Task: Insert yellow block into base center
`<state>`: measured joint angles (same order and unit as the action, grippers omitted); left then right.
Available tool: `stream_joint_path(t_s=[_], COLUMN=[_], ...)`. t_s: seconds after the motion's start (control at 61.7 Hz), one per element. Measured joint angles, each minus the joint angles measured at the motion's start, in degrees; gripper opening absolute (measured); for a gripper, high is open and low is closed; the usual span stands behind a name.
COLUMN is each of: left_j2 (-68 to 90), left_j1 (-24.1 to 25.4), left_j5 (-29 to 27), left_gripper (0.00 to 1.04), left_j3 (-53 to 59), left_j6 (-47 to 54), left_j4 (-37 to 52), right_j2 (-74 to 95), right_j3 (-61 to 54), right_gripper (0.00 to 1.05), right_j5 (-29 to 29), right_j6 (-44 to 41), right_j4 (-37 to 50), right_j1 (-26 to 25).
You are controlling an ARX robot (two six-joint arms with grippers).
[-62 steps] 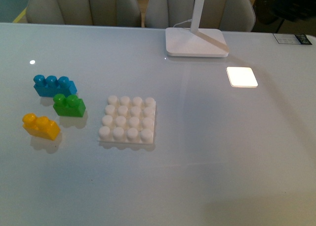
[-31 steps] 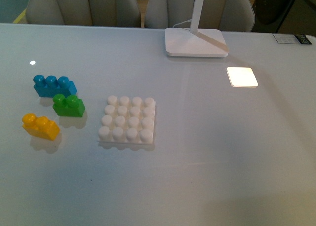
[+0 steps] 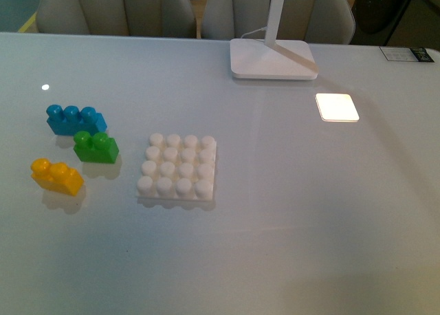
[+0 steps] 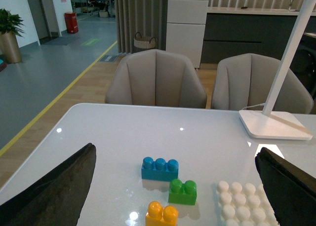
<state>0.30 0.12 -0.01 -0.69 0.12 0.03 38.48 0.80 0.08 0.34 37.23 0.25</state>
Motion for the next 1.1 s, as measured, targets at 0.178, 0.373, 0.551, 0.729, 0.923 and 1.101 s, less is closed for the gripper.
stream_joint_path(t_s=[0.178, 0.373, 0.551, 0.729, 0.923, 1.101], left_j2=[0.0, 0.0, 0.0, 0.0, 0.0, 0.0], left_j1=[0.0, 0.0, 0.0, 0.0, 0.0, 0.0], left_j5=[0.0, 0.0, 0.0, 0.0, 0.0, 0.0], left_gripper=[0.97, 0.97, 0.97, 0.97, 0.97, 0.97], left_j3=[0.0, 0.0, 0.0, 0.0, 0.0, 0.0], left_j6=[0.0, 0.0, 0.0, 0.0, 0.0, 0.0], left_j4=[0.0, 0.0, 0.0, 0.0, 0.0, 0.0], right_j2=[-7.4, -14.6, -19.6, -23.5, -26.8, -34.4], right_j3=[0.0, 0.0, 0.0, 0.0, 0.0, 0.0], right_gripper=[0.02, 0.02, 0.02, 0.02, 0.02, 0.02], right_j5=[0.0, 0.0, 0.0, 0.0, 0.0, 0.0], right_j6=[0.0, 0.0, 0.0, 0.0, 0.0, 0.0], right_j4=[-6.7, -13.4, -18.3, -22.2, -25.5, -35.1], right_j1=[0.0, 0.0, 0.0, 0.0, 0.0, -0.1])
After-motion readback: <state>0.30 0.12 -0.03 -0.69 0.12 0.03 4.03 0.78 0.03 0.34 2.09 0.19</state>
